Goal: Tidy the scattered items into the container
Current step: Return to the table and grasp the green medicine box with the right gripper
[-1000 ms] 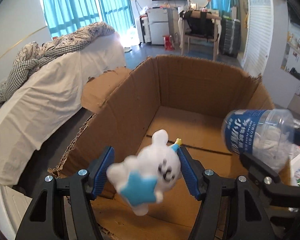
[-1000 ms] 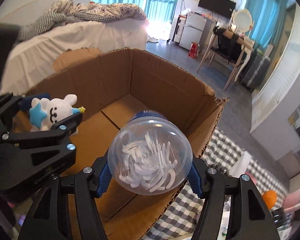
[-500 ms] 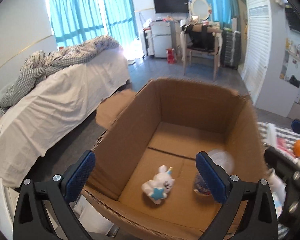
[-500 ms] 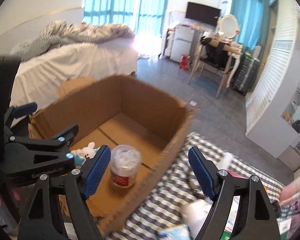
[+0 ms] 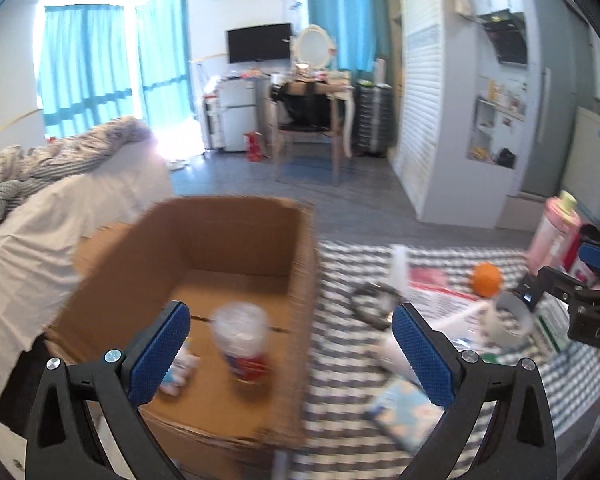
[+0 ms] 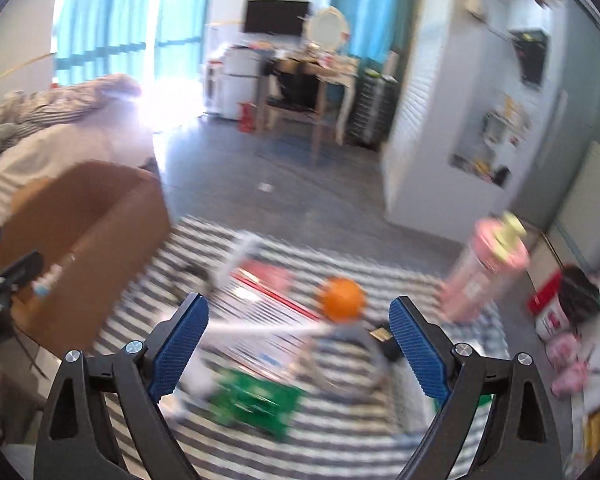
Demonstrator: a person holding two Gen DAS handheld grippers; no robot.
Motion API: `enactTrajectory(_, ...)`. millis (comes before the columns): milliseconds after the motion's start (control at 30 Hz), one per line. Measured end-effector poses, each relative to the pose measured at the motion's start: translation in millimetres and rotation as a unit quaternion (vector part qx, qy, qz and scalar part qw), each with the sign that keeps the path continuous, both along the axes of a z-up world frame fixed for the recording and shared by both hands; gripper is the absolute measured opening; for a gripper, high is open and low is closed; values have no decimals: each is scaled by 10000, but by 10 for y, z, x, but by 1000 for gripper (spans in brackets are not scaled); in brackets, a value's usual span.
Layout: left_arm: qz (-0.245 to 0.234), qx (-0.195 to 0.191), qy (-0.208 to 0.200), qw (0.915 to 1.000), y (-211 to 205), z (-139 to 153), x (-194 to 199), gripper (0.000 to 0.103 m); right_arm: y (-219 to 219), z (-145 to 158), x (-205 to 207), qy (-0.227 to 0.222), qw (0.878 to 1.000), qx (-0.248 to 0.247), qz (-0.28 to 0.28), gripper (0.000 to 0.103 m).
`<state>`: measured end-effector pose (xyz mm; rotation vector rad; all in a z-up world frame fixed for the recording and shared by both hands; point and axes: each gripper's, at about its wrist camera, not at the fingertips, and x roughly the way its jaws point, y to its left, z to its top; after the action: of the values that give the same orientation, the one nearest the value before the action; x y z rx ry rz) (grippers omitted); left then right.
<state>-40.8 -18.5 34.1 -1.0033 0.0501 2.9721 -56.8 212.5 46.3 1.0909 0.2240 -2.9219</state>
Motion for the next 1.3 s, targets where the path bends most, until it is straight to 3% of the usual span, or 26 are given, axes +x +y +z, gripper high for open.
enactTrajectory(200,-485,263,-306,9980,585,-308,-28,103,818,-293,180,-247,9983,-36,-522,96)
enactTrajectory(433,-780,392,-848,9926,1009,-712,-75,103,1378,-526,201,-469,9949,-144,-883,96)
enactTrajectory(933,-1021,-10,-1352,9855,1393,-1004,-85,103,1585,-1000,-36,-781,9936,-371,-725,98)
enactTrajectory(1300,-1379,-307,-1266,9818,1690,-1020,-59,103,1582,-920,93,-400,9948,-628,-693,95)
